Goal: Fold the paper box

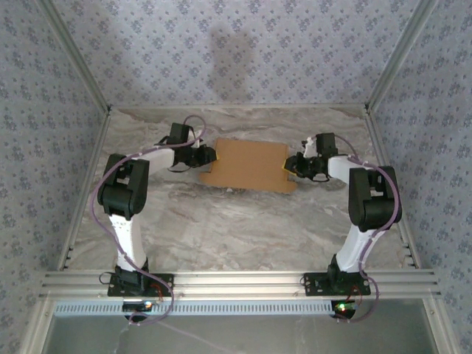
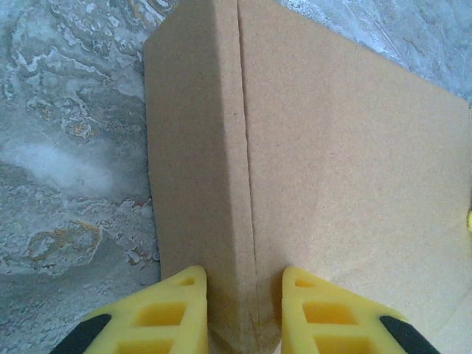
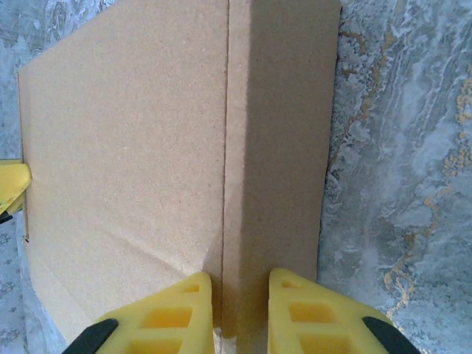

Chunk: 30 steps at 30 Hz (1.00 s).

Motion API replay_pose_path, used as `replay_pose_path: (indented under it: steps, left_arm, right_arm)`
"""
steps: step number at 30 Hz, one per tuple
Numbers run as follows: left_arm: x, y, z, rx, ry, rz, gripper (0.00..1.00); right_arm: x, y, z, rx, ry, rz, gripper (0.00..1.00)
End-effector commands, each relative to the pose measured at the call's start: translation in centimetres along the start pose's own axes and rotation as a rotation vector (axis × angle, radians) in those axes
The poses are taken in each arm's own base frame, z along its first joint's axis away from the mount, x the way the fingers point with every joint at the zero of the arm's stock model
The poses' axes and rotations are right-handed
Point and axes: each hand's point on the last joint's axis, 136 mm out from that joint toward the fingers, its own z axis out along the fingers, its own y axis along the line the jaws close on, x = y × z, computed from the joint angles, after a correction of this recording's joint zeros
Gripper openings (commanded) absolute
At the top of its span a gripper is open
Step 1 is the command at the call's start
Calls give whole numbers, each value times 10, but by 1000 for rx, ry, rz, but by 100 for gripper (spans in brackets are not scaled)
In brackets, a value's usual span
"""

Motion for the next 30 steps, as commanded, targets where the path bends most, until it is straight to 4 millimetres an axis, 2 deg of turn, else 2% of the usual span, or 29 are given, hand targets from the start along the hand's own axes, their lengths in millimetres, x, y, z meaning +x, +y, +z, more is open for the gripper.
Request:
replay_pose_path:
  steps: [1, 7, 9, 16, 19, 20, 22, 23, 26, 30]
  left_arm:
    - [47, 31, 19, -86, 123, -83, 19]
    - [61, 18, 6, -94, 114, -105, 14]
    - [71, 11, -4, -121, 108, -103, 13]
    - [116, 11, -48, -227, 42, -142, 12]
    - [124, 10, -70, -230, -18, -180, 23]
    - [124, 8, -77, -225, -39, -192, 29]
    - [121, 4, -94, -225, -84, -195, 48]
    - [118, 4, -104, -238, -109, -196, 53]
    - [106, -5, -129, -249, -164, -128, 62]
    - [94, -24, -141, -277, -116, 30, 63]
  right_arm:
    - [44, -31, 21, 130, 139, 77, 19]
    - [64, -12, 19, 120, 162, 60, 25]
    - [79, -8, 16, 130, 168, 58, 26]
    - [104, 3, -21, 190, 83, 44, 44]
    - [98, 7, -48, 231, 8, 23, 55]
    - [94, 8, -59, 255, -21, 11, 59]
    - [82, 12, -82, 313, -84, -19, 66]
    - [77, 16, -93, 326, -116, -46, 68]
    - [74, 31, -116, 327, -167, -91, 70]
    - [94, 41, -124, 279, -150, -105, 68]
